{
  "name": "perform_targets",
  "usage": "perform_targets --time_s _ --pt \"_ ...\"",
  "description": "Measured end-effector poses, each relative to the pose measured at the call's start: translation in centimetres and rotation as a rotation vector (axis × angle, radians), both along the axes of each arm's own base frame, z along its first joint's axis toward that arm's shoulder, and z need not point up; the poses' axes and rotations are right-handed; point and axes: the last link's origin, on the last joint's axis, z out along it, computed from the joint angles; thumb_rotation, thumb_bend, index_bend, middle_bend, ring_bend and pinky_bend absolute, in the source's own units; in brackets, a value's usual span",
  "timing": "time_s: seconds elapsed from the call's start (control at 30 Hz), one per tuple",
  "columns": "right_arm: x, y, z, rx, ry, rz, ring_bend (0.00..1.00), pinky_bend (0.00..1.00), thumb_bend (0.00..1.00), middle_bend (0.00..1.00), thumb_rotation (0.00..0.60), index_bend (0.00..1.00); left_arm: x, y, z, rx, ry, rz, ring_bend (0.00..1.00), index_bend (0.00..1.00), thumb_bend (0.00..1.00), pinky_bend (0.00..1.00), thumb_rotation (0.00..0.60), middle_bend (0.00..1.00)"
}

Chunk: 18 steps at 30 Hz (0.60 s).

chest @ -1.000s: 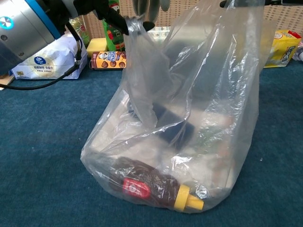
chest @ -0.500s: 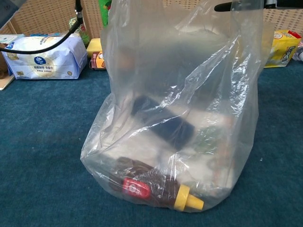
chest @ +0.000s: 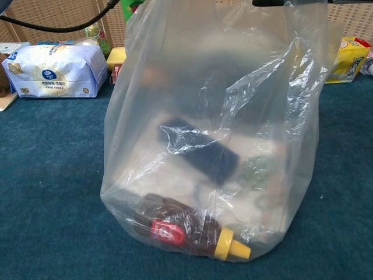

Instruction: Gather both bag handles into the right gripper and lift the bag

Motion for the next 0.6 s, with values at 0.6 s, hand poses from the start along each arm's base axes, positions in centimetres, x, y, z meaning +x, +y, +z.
perform_targets --time_s 0.6 --pt "0.4 0.0 -1.1 0.035 0.005 0.024 0.19 0.11 0.16 0.32 0.308 0.33 1.5 0.8 -0.4 0.006 -0.008 0.021 0.15 0.44 0.20 0.28 0.600 0.32"
